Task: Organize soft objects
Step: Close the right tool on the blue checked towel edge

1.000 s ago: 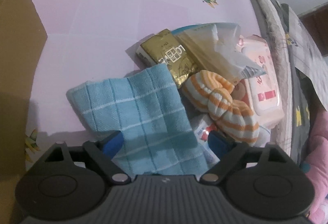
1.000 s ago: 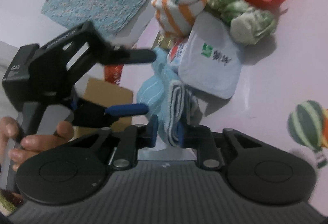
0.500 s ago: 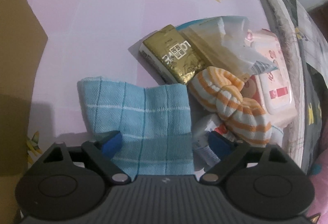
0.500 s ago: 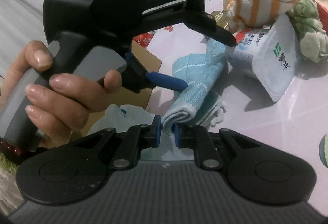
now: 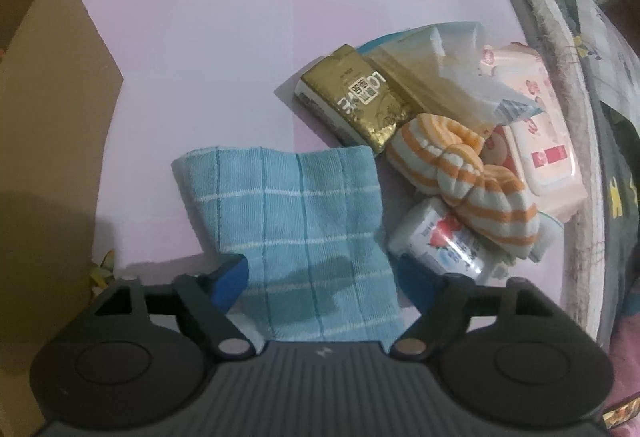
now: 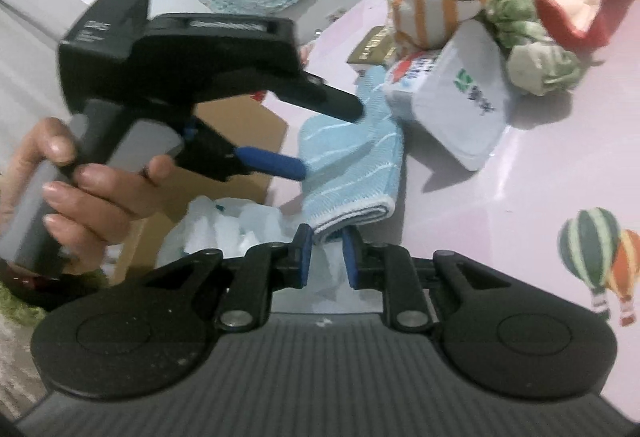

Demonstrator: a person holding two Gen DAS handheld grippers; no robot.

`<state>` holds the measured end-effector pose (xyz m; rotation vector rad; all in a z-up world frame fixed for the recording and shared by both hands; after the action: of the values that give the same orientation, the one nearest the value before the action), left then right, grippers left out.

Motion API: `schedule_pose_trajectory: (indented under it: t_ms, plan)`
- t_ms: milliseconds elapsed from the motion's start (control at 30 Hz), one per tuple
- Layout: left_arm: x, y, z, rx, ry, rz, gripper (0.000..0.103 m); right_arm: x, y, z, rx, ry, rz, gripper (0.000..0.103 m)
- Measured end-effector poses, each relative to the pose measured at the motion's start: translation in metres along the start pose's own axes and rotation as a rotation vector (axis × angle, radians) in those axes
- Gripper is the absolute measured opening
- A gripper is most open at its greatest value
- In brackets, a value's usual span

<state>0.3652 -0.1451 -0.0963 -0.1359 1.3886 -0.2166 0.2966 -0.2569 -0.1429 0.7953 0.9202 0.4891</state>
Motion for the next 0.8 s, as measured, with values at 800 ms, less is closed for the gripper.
schedule_pose_trajectory:
  t_ms: [800]
  plan:
    - [0.019,0.004,0.004,-0.019,0.029,-0.047,0.098,0.048,0.009,0.038,-0.105,-0.036,-0.073,0.057]
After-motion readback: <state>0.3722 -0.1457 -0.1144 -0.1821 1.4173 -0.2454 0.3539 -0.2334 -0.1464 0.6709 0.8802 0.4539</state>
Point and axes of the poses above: each gripper's, at about its wrist camera, not at the fingertips, and x roughly the way its jaws point, y to its left, z to its top, the point moved 4 cm from there along x, roughly the way its jaws point, and after that the axes turned 10 degrees about x, right-handed, at the moved point
